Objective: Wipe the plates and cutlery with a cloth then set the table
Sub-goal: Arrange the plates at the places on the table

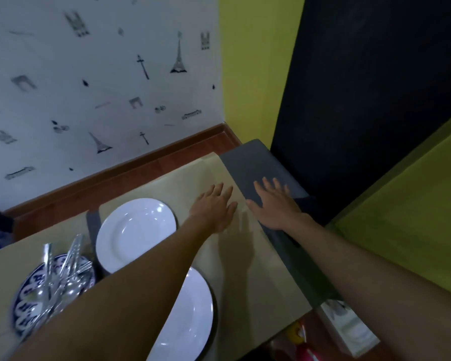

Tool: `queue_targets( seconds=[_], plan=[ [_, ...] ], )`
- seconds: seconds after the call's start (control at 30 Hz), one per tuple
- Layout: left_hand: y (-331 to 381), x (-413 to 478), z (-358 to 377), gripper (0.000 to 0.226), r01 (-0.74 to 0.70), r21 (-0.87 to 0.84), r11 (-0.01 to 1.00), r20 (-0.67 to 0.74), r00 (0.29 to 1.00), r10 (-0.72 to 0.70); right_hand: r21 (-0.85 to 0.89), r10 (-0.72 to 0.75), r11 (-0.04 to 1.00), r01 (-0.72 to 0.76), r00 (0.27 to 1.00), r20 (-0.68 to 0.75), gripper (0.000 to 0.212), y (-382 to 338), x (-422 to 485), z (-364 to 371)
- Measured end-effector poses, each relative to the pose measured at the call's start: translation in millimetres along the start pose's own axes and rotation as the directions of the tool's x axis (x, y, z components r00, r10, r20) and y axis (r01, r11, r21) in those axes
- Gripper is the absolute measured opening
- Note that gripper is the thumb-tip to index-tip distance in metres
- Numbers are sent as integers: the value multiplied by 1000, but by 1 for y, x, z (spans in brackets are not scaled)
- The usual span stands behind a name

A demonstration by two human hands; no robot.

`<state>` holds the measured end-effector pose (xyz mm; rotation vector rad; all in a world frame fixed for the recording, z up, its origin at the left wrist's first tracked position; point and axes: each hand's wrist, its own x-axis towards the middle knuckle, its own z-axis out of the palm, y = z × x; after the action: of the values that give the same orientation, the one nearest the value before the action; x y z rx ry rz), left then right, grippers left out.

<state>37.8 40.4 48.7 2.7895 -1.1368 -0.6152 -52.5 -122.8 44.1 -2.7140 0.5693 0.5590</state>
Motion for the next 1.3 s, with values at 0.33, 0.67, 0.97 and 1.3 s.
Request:
queue_targets(
  seconds=[0.33,0.67,0.97,1.3],
  plan=[
    [-92,-77,-9,59,143,-58,988,-69,987,-147,2,-129,992,129,992,3,70,-107,-5,17],
    [-186,-152,5,58,298,-203,933,-100,941,-323,31,-259,966,259,966,7,63,-213,-14,50],
    [-259,-209,28,49,326,-323,888,-134,913,-384,84,-352,934,348,935,44,56,-294,-27,82],
    [-341,-253,71,36,448,-384,807,-121,843,-525,135,-344,938,318,896,280,33,-364,-27,146]
  ],
)
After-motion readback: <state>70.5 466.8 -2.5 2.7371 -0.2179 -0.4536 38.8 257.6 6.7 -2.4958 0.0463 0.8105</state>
